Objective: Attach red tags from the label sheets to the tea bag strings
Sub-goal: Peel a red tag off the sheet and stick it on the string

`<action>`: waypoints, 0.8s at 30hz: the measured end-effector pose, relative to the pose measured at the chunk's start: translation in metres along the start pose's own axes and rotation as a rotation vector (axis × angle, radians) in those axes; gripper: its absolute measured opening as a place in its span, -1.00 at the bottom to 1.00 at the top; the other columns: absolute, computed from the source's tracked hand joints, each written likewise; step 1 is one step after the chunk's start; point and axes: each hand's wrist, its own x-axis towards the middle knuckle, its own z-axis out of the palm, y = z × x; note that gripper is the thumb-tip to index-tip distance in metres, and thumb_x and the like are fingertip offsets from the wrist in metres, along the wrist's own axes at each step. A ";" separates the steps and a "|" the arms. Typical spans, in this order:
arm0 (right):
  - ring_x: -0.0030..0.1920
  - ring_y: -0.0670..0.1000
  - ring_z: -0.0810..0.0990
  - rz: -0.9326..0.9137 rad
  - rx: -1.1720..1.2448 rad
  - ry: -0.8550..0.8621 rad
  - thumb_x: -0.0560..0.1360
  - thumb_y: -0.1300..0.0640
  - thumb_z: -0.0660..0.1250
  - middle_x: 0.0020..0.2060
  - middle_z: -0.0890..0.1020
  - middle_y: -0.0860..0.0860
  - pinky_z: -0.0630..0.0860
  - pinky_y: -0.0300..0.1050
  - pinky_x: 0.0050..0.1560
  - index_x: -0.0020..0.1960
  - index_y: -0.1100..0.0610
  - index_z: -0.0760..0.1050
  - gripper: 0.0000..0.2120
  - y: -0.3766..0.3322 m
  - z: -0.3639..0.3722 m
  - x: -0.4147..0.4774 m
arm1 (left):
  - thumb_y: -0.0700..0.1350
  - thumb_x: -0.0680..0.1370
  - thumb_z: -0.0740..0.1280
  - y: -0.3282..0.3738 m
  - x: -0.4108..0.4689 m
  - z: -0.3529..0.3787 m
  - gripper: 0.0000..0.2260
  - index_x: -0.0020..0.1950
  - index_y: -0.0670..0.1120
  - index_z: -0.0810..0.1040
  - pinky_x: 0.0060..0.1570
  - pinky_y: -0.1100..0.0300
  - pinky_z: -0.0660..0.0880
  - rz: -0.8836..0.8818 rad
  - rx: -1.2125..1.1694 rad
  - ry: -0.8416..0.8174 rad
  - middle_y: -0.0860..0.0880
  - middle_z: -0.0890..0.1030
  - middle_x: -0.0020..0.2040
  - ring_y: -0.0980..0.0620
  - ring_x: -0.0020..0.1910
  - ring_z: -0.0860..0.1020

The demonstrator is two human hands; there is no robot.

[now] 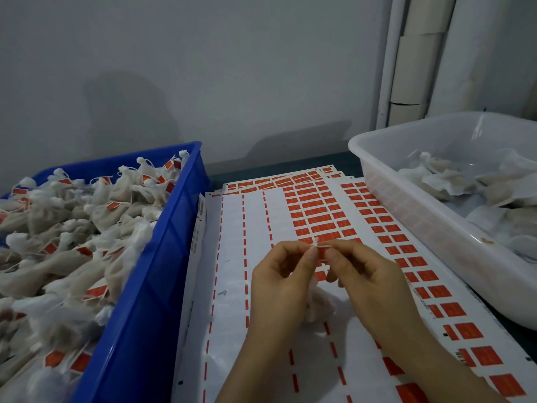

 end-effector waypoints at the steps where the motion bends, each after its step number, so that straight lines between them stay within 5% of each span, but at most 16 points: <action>1: -0.16 -0.41 0.53 0.004 0.003 0.005 0.32 -0.12 0.24 -0.28 0.53 -0.51 0.38 -0.60 -0.30 -0.12 -0.21 0.45 -0.86 0.000 0.000 0.000 | -0.05 0.49 0.36 0.000 0.000 0.000 -0.96 -0.11 0.05 0.60 -0.23 0.51 0.49 0.001 -0.018 0.000 0.22 0.65 -0.17 0.25 -0.09 0.61; 11: -0.18 -0.33 0.56 -0.038 0.015 0.012 0.37 -0.02 0.29 -0.32 0.58 -0.40 0.38 -0.60 -0.27 -0.23 -0.12 0.49 -0.98 0.002 -0.003 -0.002 | -0.10 0.51 0.36 -0.002 -0.003 0.003 -0.92 -0.17 0.07 0.57 -0.26 0.54 0.49 0.012 0.077 0.014 0.30 0.62 -0.21 0.32 -0.13 0.59; 14: -0.21 -0.27 0.57 -0.030 0.053 -0.039 0.43 0.07 0.31 -0.32 0.60 -0.32 0.41 -0.55 -0.26 -0.21 -0.08 0.51 -0.93 0.004 -0.003 -0.002 | -0.14 0.52 0.34 -0.004 -0.004 0.003 -0.87 -0.20 0.06 0.54 -0.22 0.41 0.56 -0.014 0.112 0.015 0.30 0.62 -0.22 0.30 -0.14 0.59; 20: -0.07 -0.46 0.46 0.037 0.008 -0.179 0.28 -0.24 0.16 -0.20 0.50 -0.54 0.35 -0.62 -0.26 -0.10 -0.22 0.43 -0.76 0.005 0.004 -0.002 | -0.14 0.53 0.31 -0.007 0.005 -0.011 -0.91 -0.16 -0.02 0.57 -0.27 0.43 0.53 -0.081 -0.008 0.093 0.13 0.66 -0.20 0.16 -0.14 0.63; 24: -0.11 -0.31 0.47 0.068 -0.201 -0.310 0.39 -0.25 0.24 -0.14 0.42 -0.43 0.36 -0.52 -0.24 -0.10 -0.34 0.31 -0.87 0.011 0.010 -0.005 | -0.08 0.53 0.35 -0.006 0.007 -0.012 -0.91 -0.12 -0.06 0.61 -0.26 0.34 0.52 -0.237 -0.173 0.109 0.08 0.68 -0.21 0.09 -0.16 0.64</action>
